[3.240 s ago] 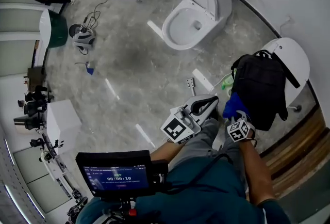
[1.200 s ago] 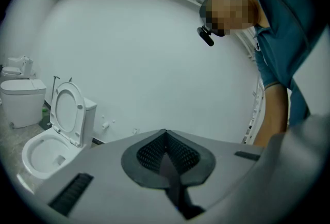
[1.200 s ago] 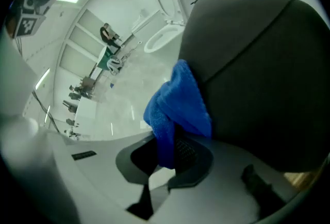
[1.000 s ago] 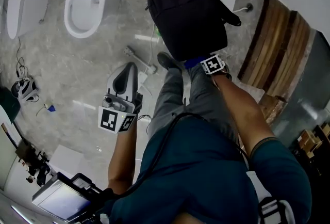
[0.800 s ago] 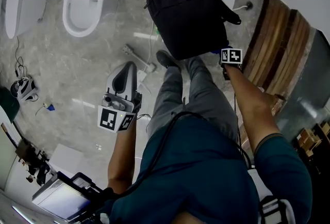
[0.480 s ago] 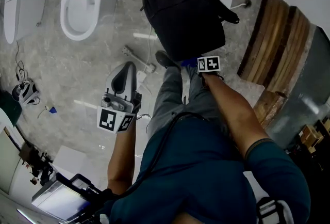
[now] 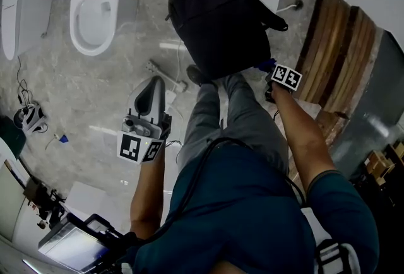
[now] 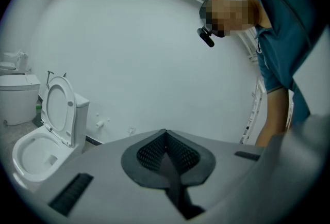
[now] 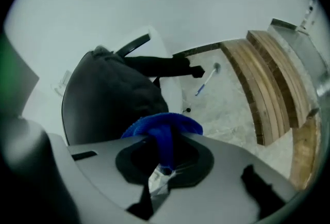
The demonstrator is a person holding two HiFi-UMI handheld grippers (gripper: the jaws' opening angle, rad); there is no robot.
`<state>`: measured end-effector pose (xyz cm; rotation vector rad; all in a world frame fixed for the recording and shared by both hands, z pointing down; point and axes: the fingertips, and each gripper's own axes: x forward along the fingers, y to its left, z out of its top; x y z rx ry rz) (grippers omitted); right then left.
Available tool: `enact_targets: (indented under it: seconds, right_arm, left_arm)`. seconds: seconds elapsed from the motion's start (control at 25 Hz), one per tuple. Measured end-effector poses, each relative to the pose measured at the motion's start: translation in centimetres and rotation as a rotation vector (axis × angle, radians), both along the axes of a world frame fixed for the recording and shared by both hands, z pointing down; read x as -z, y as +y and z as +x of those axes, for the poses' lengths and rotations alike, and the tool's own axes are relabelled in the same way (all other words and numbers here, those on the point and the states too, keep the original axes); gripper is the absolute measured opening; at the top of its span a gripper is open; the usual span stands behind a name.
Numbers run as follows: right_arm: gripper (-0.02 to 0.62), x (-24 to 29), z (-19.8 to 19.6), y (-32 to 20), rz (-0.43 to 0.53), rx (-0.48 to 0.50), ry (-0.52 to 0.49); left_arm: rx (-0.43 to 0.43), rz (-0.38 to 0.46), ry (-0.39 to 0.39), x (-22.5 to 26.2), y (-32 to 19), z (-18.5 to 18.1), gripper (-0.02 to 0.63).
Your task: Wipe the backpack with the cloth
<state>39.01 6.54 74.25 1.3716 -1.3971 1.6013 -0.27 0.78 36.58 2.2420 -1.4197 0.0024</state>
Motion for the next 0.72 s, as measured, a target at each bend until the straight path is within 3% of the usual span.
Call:
enact_targets:
  seconds: [0.16,0.24,0.4,0.72]
  right_arm:
    - [0.026,0.1,2.7,-2.4,0.031,-0.073,0.039]
    - [0.026,0.4,3.0,-5.0,0.093,-0.07,0.037]
    - [0.026,0.8,-1.3,-12.8,0.207,0.218,-0.005]
    - [0.026,2.9,-12.9,-31.9,0.394,0.508,-0.131]
  left_arm:
    - [0.024,-0.005,-0.008,0.0,-0.6,-0.6,0.005]
    - [0.039,-0.007,-0.013,0.0,-0.9,-0.8,0.005]
    - [0.069,-0.01,-0.015,-0.2,-1.9,-0.9,0.005]
    - [0.118,-0.023,-0.02,-0.8,-3.1,-0.6,0.005]
